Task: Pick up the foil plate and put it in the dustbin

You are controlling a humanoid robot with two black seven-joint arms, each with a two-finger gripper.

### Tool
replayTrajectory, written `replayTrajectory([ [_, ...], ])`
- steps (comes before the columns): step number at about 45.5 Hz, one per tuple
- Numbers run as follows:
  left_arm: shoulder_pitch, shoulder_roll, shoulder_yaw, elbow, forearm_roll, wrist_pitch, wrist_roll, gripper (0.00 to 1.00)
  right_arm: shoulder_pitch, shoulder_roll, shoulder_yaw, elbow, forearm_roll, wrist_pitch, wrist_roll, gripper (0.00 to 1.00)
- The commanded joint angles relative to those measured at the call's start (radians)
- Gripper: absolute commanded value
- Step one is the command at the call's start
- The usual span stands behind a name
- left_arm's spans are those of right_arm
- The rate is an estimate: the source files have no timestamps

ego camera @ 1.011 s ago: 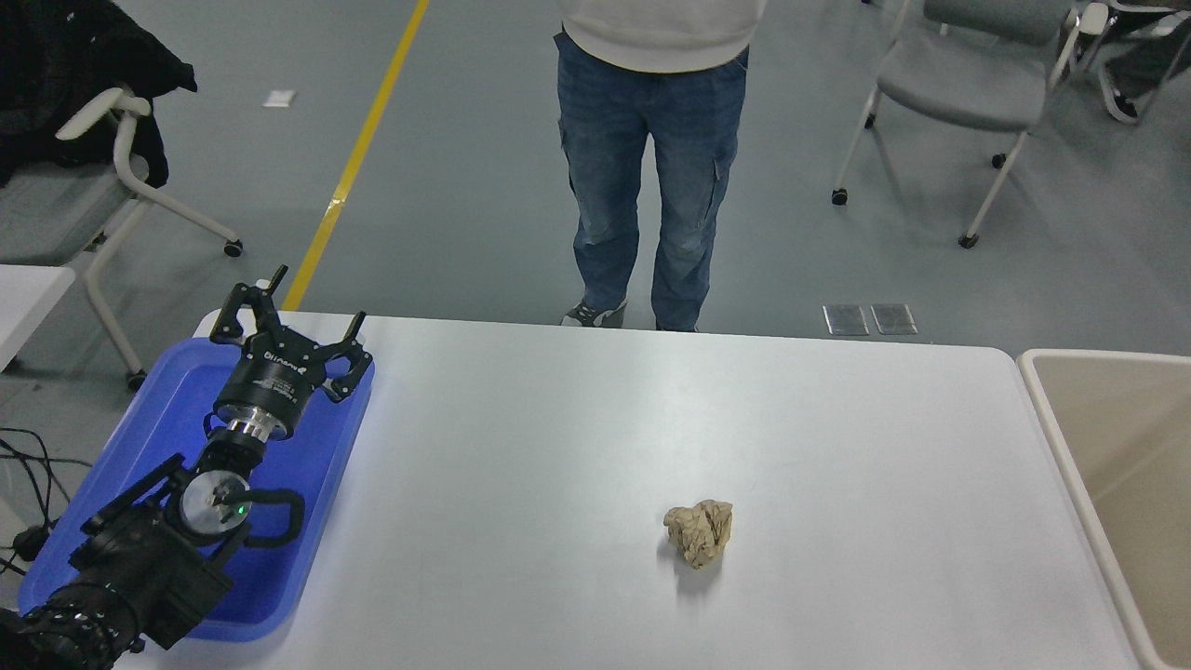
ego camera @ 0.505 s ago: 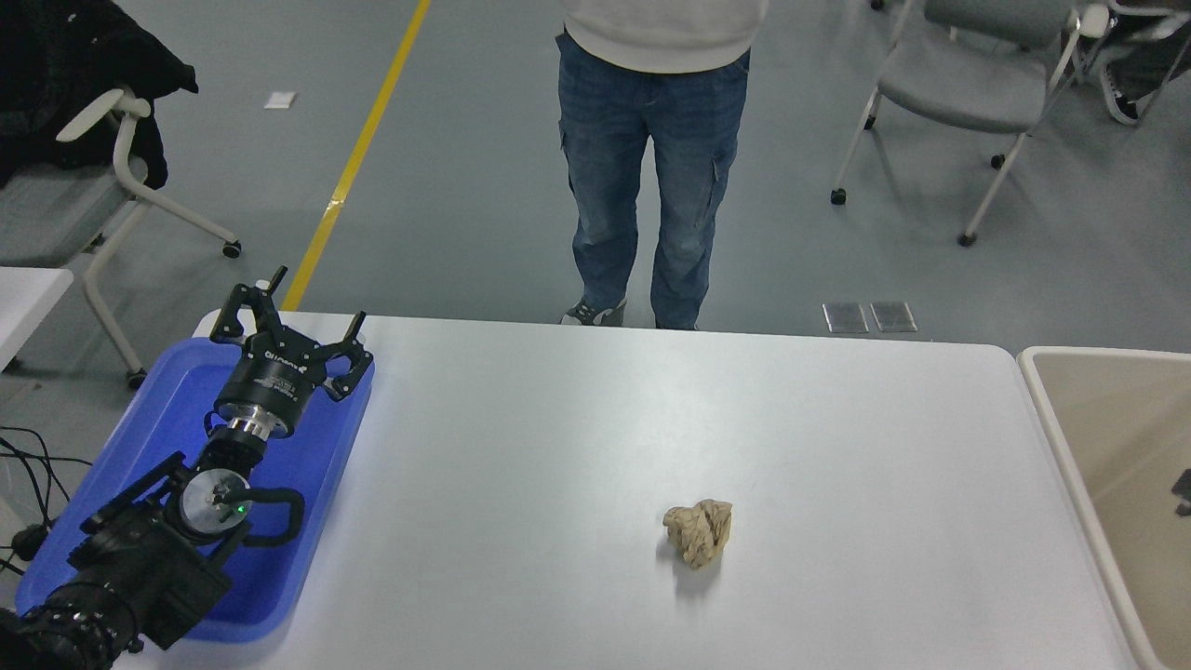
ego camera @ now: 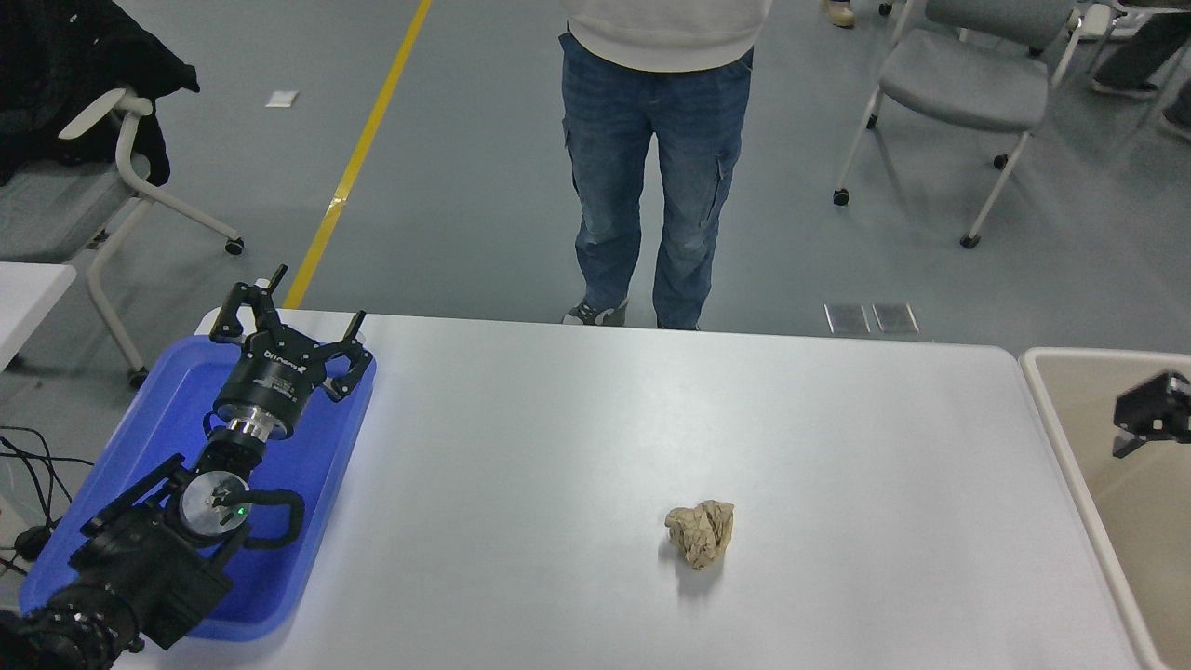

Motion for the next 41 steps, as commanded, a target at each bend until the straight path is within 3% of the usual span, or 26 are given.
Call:
replayTrajectory([
  [1,0.002,0.0,0.0,0.0,0.0,0.0,0.0,1.0,0.099,0.086,0.08,0.051,-0.026,0.03,0.0,1.0],
  [11,0.002,0.0,0.0,0.0,0.0,0.0,0.0,1.0,0.145,0.132,0.131,0.051,-0.035,0.03,0.0,1.0],
  [20,0.002,0.0,0.0,0.0,0.0,0.0,0.0,1.0,0.147,0.255,0.137,0.051,-0.045,0.03,0.002,1.0],
  [41,0.0,0.0,0.0,0.0,0.0,0.0,0.0,1.0,0.165,0.261,0.126,0.062,-0.045,0.03,0.002,1.0],
])
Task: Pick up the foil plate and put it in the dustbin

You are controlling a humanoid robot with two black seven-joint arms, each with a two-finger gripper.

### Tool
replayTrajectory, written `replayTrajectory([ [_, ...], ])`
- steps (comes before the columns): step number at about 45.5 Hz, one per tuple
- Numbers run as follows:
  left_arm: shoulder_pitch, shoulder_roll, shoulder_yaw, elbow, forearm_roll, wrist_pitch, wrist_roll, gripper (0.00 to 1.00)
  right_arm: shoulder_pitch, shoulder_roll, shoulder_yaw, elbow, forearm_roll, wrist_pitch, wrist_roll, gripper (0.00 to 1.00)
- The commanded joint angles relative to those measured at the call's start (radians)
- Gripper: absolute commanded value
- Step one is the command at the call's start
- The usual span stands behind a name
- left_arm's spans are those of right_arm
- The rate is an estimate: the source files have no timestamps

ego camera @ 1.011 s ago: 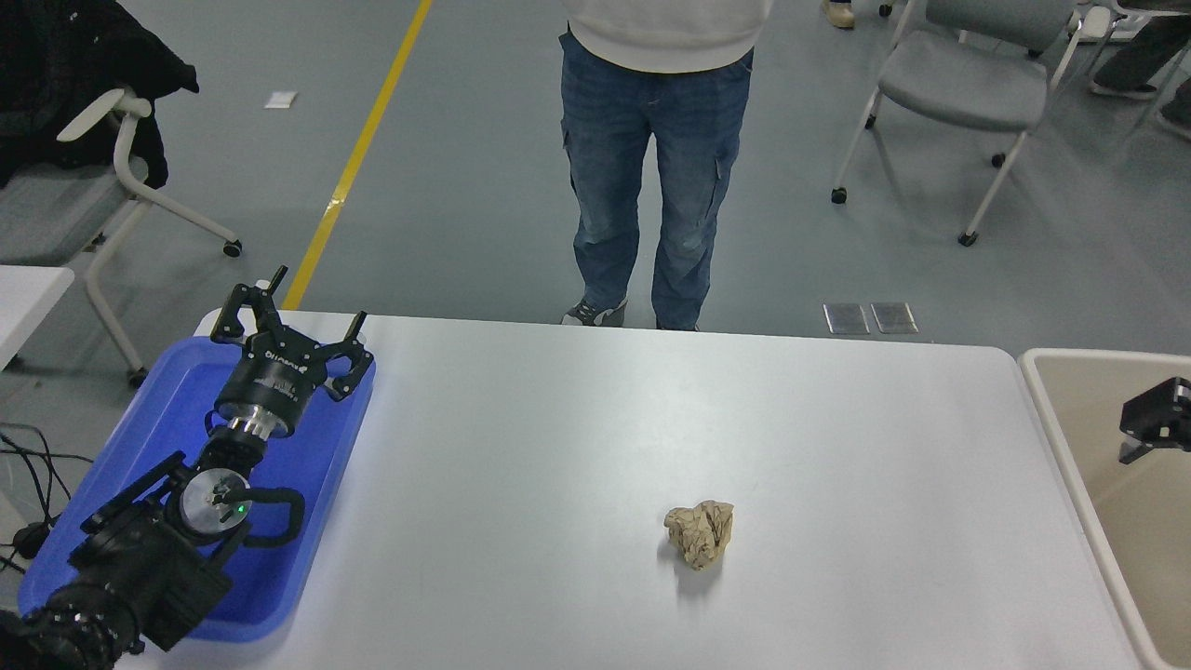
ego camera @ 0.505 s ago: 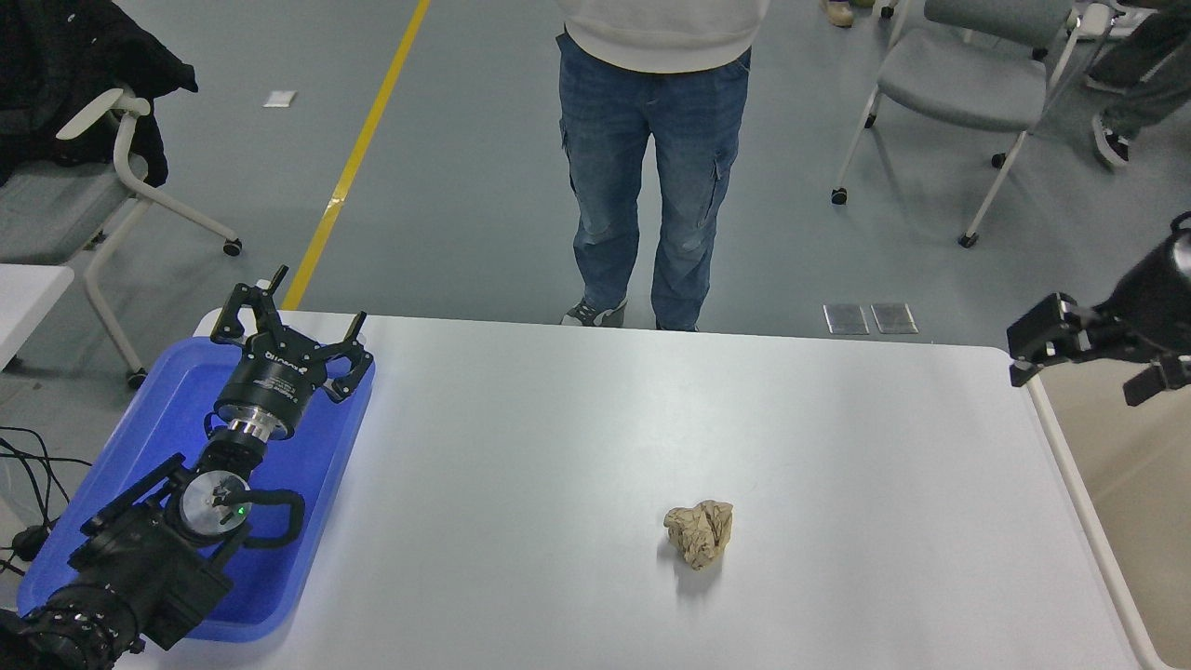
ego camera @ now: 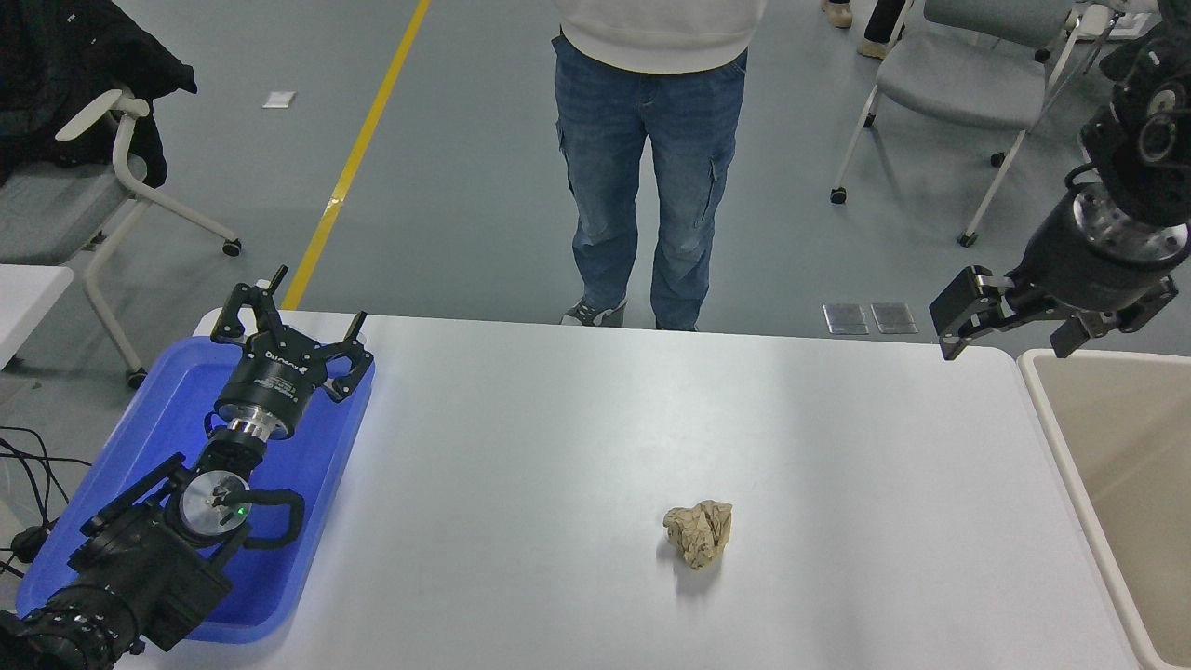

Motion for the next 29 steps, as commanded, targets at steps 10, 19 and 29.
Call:
replayTrajectory([
  [10,-0.001,0.0,0.0,0.0,0.0,-0.001,0.0,1.0,0.03,0.011,-0.005,0.019,-0.001,0.0,0.001,1.0],
  [19,-0.001,0.0,0.0,0.0,0.0,-0.001,0.0,1.0,0.096,0.005,-0.014,0.036,-0.001,0.0,-0.001,1.0],
  [29,-0.001,0.0,0.0,0.0,0.0,-0.001,0.0,1.0,0.105,0.005,-0.012,0.036,-0.001,0.0,0.001,1.0],
])
